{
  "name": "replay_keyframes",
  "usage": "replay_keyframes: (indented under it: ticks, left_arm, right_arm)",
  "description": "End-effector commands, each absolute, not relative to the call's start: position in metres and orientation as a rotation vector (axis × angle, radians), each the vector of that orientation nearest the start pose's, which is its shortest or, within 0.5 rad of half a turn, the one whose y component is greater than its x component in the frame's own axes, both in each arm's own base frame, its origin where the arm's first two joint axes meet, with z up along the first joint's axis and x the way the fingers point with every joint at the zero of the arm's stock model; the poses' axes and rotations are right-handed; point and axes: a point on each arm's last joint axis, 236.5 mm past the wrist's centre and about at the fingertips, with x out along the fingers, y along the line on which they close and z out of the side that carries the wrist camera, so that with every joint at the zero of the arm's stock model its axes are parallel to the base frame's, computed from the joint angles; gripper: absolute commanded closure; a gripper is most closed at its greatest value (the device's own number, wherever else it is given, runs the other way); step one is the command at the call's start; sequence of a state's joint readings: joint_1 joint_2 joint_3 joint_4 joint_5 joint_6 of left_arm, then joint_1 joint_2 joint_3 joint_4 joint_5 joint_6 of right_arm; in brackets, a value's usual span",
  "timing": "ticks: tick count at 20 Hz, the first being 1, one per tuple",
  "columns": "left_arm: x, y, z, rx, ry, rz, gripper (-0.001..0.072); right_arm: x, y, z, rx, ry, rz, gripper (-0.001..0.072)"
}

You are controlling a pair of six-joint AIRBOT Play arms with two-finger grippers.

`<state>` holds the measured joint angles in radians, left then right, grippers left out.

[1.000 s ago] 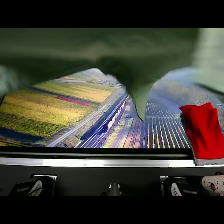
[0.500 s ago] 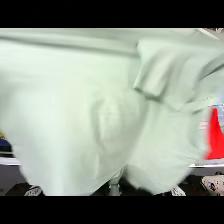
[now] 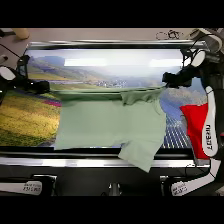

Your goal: Fold the shirts.

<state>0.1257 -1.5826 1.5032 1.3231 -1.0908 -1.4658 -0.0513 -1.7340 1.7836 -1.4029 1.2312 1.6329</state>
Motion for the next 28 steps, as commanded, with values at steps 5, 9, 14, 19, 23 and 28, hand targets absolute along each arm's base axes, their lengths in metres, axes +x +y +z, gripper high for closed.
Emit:
replay_keyframes:
  ticks: [5,9,14,19,23,28]
  left_arm:
    - [0.56,0.014,0.011,-0.265,1.0,-0.074,0.0677]
    - [0.474,-0.004,-0.01,-0.253,1.372,-0.152,0.0678]
    - [0.417,-0.026,-0.079,-0.363,1.609,-0.13,0.0664]
    - [0.411,-0.021,-0.021,-0.409,1.577,-0.175,0.0232]
    - [0.351,0.002,-0.019,-0.39,1.617,-0.104,0.0232]
    - [0.259,-0.021,-0.088,-0.454,1.716,-0.081,0.0232]
  right_arm:
    - [0.581,0.009,0.02,0.319,0.996,-0.017,0.0687]
    - [0.463,-0.013,0.001,0.208,1.479,-0.041,0.0687]
    - [0.452,0.008,-0.061,0.27,1.533,-0.038,0.0684]
    - [0.435,-0.014,-0.009,0.184,1.526,-0.071,0.0273]
    - [0.37,-0.023,-0.01,0.301,1.661,-0.03,0.027]
    - [0.312,-0.005,-0.043,0.359,1.743,0.024,0.0272]
